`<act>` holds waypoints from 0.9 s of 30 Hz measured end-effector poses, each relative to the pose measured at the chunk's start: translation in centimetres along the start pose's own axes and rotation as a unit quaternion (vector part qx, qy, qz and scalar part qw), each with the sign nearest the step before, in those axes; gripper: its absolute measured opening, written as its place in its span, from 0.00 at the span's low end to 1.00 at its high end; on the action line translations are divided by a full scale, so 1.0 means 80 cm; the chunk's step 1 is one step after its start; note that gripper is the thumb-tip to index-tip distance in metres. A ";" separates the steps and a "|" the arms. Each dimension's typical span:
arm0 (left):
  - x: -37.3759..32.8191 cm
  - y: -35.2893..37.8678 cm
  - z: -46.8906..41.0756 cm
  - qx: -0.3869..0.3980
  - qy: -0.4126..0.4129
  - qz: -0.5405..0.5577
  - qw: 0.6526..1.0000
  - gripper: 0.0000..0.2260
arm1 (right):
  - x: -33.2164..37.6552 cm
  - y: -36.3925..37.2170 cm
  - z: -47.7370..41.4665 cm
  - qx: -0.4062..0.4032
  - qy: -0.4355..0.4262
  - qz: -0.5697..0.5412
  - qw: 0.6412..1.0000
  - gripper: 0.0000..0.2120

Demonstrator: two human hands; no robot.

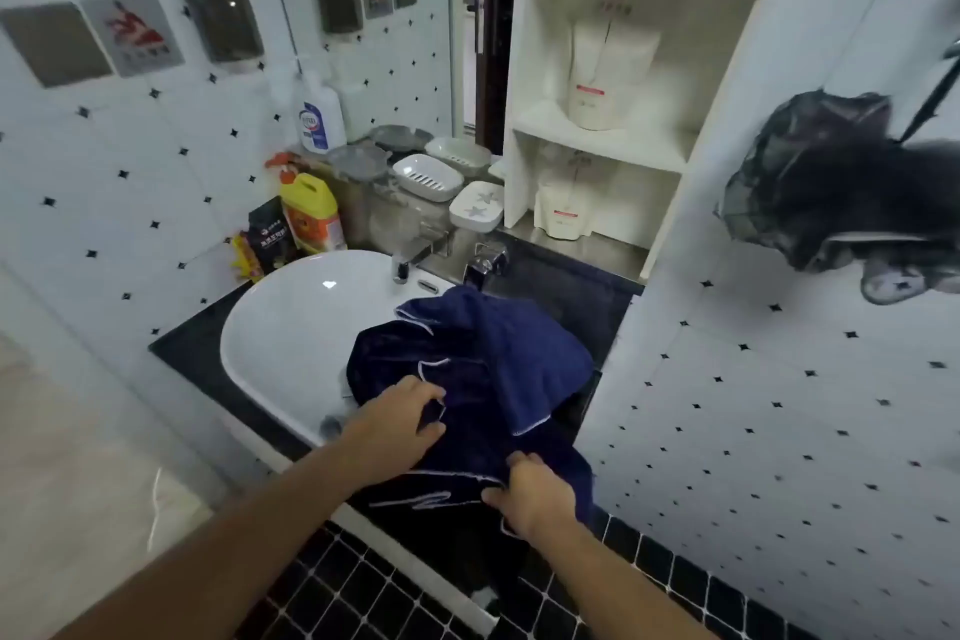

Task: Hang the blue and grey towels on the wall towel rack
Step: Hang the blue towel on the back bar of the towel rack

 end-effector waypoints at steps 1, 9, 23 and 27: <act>0.006 0.003 -0.009 0.007 -0.001 0.008 1.000 0.20 | 0.004 0.001 -0.008 -0.011 -0.007 0.024 1.000 0.20; -0.002 0.018 -0.050 0.080 0.049 -0.047 0.994 0.27 | 0.013 -0.075 -0.036 -0.087 -0.017 -0.057 0.994 0.08; -0.322 -0.095 -0.104 -0.034 0.171 0.152 0.973 0.09 | -0.068 -0.261 0.007 -0.131 0.004 -0.421 0.898 0.13; -0.270 -0.075 -0.085 0.015 0.131 0.063 0.989 0.06 | -0.075 -0.124 0.007 0.020 0.040 -0.301 0.953 0.30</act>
Point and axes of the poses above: each hand's wrist, its own z-axis away from the middle knuckle, its own y-axis out of the palm, x = y × z, the point moved 10 cm from there along -z, towards the middle knuckle, and after that the axes turned 13 degrees about -x, right-handed, at the moved point
